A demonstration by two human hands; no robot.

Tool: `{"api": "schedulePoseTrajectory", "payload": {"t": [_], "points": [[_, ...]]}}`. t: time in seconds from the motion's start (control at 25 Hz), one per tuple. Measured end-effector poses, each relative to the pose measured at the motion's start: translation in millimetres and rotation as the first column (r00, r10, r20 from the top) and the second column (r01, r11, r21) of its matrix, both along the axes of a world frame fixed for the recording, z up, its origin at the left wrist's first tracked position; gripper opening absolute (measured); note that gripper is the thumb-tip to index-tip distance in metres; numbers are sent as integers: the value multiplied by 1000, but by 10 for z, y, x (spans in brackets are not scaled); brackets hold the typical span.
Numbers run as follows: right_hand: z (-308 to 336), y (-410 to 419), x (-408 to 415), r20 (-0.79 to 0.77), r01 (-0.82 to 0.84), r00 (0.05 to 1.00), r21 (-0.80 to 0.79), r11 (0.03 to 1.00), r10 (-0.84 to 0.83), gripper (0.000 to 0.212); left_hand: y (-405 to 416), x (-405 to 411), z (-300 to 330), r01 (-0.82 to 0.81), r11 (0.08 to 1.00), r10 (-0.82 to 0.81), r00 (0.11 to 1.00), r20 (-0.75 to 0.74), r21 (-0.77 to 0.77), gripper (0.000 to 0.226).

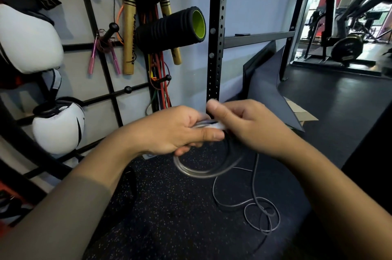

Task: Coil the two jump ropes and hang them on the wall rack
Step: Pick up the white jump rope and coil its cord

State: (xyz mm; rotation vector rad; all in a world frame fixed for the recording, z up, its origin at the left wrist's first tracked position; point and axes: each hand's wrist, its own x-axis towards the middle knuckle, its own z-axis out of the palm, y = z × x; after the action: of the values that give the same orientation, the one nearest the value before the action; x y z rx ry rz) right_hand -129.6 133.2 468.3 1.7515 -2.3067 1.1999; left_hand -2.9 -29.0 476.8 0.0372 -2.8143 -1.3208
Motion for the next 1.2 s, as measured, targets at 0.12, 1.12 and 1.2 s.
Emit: {"api": "schedulePoseTrajectory", "payload": {"t": [0.12,1.12,1.2], "points": [[29,128,-280,325,79,945,-136,988,-30,69,-107,57,41,-64,940,108,988,-113,336,38],[147,213,-164,218,-32,975,-91,995,51,20,104,79,148,-193,897,409,704,-580,398,73],[172,237,-148,107,-85,991,73,994,77,20,135,183,298,-291,948,212,877,-431,-127,86]]}}
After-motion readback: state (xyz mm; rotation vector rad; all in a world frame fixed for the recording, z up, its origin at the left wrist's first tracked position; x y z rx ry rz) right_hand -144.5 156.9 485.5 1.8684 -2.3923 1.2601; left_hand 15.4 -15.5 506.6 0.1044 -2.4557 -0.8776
